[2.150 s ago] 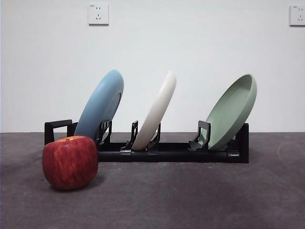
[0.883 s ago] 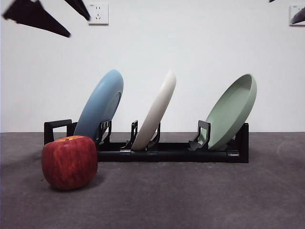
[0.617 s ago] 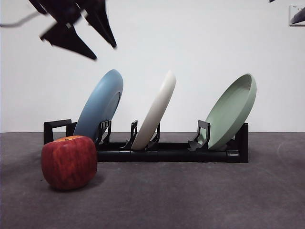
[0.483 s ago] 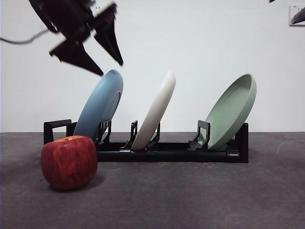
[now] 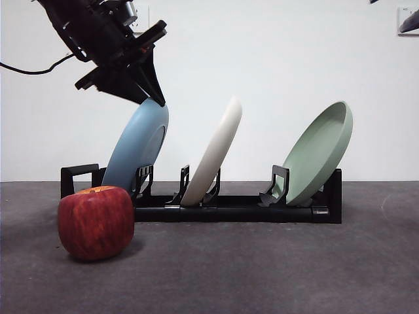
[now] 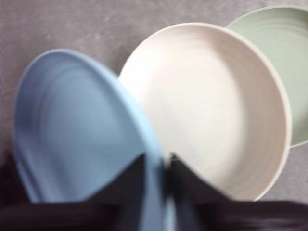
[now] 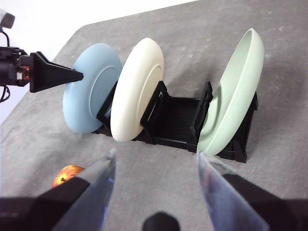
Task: Take the blue plate from the plate rack,put the plate on the table,take the apple from the table,put the apple in the plate
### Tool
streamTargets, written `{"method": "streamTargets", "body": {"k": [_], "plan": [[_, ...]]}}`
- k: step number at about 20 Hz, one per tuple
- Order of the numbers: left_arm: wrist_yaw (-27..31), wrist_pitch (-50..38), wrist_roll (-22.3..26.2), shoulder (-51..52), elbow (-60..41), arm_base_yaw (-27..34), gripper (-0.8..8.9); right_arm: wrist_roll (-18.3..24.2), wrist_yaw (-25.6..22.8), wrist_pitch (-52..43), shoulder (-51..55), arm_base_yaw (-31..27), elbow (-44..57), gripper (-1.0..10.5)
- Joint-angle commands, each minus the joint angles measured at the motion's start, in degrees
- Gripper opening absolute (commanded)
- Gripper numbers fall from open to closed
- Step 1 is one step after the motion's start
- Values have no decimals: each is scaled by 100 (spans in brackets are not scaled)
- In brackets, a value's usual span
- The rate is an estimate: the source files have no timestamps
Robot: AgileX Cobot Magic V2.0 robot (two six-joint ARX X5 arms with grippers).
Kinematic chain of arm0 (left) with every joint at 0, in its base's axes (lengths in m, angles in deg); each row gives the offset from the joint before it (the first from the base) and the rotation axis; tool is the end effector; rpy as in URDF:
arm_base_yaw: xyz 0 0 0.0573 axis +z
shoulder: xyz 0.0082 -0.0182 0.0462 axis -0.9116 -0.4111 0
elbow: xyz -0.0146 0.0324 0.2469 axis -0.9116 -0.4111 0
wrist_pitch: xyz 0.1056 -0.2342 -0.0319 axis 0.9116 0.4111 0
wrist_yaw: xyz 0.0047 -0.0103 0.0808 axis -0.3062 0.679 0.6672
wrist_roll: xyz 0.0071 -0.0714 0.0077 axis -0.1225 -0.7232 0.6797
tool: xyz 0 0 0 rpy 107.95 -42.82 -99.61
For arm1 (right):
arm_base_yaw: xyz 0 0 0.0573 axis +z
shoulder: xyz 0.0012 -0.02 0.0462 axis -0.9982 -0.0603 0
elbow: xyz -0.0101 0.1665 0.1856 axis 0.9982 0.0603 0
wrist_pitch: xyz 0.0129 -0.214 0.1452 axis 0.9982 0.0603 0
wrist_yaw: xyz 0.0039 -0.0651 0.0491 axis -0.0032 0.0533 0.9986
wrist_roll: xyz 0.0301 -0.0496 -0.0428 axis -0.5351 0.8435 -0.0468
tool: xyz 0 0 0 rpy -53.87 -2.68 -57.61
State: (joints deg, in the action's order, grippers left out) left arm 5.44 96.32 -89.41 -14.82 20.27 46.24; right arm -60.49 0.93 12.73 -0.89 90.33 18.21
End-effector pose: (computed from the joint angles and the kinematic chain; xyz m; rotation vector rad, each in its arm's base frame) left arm 0.3676 -0.1490 0.2619 -0.0907 0.7916 -0.5945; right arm 0.2059 0.0414 0.3028 0.2493 0.5366 0.5389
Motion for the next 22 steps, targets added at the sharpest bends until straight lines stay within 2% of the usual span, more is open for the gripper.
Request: {"method": "streamTargets", "body": {"k": [1, 6, 8, 12, 15, 18, 20, 22], "plan": [[42, -26, 66, -22, 31, -9, -9, 48, -17, -24, -15, 9, -28, 285], [22, 223, 74, 260, 415, -162, -9, 48, -17, -24, -17, 7, -28, 285], [24, 487, 212, 468, 769, -341, -9, 50, -17, -24, -17, 9, -28, 285], [160, 1526, 782, 1003, 1585, -822, -9, 50, -39, -15, -20, 7, -28, 290], [610, 2293, 1115, 1624, 1749, -1276, -9, 52, -39, -15, -20, 7, -28, 290], [1263, 3091, 1165, 1969, 1740, -1858, -9, 55, -214, -17, -20, 7, -28, 289], [1891, 3469, 1174, 1969, 1716, -2441, -8, 63, -557, -17, -17, 2, -28, 289], [2332, 3504, 1102, 1969, 1561, -3106, -8, 63, -619, -17, -17, 2, -28, 289]]}}
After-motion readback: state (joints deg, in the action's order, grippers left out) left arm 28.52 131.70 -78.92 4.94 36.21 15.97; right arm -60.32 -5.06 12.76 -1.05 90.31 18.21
